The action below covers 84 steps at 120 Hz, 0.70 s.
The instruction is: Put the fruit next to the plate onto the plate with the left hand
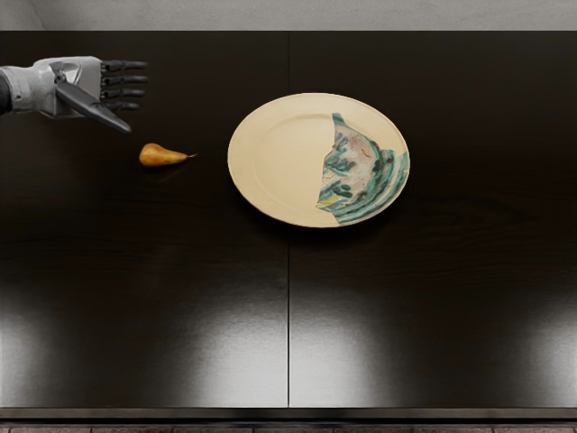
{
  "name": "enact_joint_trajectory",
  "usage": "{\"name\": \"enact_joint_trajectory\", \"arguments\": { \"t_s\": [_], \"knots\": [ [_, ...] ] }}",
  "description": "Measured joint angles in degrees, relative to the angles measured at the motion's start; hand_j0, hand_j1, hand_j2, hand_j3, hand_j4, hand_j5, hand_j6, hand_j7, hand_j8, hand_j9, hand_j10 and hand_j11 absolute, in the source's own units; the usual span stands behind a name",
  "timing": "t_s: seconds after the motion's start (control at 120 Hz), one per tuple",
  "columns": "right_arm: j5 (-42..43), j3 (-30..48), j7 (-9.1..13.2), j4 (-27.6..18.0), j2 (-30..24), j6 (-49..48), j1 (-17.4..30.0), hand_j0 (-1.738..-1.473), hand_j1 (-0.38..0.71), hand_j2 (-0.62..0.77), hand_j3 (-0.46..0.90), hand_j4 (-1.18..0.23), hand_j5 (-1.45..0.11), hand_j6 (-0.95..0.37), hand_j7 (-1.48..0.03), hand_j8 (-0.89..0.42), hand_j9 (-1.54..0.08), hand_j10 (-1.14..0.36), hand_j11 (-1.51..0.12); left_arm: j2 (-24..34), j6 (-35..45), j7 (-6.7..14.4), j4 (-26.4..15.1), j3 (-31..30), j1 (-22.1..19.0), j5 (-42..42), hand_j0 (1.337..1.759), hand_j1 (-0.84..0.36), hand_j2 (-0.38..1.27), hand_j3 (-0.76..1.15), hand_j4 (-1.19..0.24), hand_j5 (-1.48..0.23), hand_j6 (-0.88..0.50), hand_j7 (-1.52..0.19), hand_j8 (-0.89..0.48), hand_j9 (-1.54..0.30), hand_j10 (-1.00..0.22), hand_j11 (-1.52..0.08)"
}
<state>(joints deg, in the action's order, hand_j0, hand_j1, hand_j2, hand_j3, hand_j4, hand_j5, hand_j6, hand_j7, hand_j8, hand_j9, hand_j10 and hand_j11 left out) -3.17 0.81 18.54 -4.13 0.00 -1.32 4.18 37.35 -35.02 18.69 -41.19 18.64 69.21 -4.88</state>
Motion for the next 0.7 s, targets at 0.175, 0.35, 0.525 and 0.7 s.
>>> {"name": "enact_joint_trajectory", "arguments": {
  "t_s": [0.175, 0.35, 0.525, 0.7],
  "knots": [
    [0.0, 0.09, 0.0, 0.0, 0.0, 0.0, -0.06, -1.658, -0.35, 0.0, 0.0, 0.0, 0.0, 0.0, 0.0, 0.0, 0.0, 0.0, 0.0, 0.0, 0.0, 0.2, -0.03, -0.12, 0.87, -0.46, 1.658, 0.33, 0.0, 0.0, -0.02, -0.02, -0.02, -0.02, -0.02, -0.02, -0.02, -0.02],
    [0.0, 0.08, 0.0, -0.01, 0.0, -0.04, -0.02, -1.658, -0.35, 0.0, 0.0, 0.0, 0.0, 0.0, 0.0, 0.0, 0.0, 0.0, 0.0, 0.0, 0.0, 0.34, 0.06, -0.19, 6.36, -8.18, 1.658, 0.33, 0.0, 0.0, -0.02, -0.02, -0.02, -0.02, -0.02, -0.02, -0.02, -0.02],
    [0.0, 0.07, 0.0, 0.0, 0.0, -0.04, 0.01, -1.658, -0.35, 0.0, 0.0, 0.0, 0.0, 0.0, 0.0, 0.0, 0.0, 0.0, 0.0, -4.47, 0.0, 4.93, 0.47, -0.59, 9.88, -20.28, 1.658, 0.33, 0.0, 0.0, -0.02, -0.02, -0.02, -0.02, -0.02, -0.02, -0.02, -0.02],
    [0.0, 0.07, 0.0, 0.0, 0.0, -0.06, 0.01, -1.658, -0.35, 0.0, 0.0, 0.0, 0.0, 0.0, 0.0, 0.0, 0.0, 0.0, 0.0, -6.55, 0.0, 10.23, 0.26, -2.1, 10.99, -26.99, 1.658, 0.33, 0.0, 0.0, -0.02, -0.02, -0.02, -0.02, -0.02, -0.02, -0.02, -0.02]
  ]
}}
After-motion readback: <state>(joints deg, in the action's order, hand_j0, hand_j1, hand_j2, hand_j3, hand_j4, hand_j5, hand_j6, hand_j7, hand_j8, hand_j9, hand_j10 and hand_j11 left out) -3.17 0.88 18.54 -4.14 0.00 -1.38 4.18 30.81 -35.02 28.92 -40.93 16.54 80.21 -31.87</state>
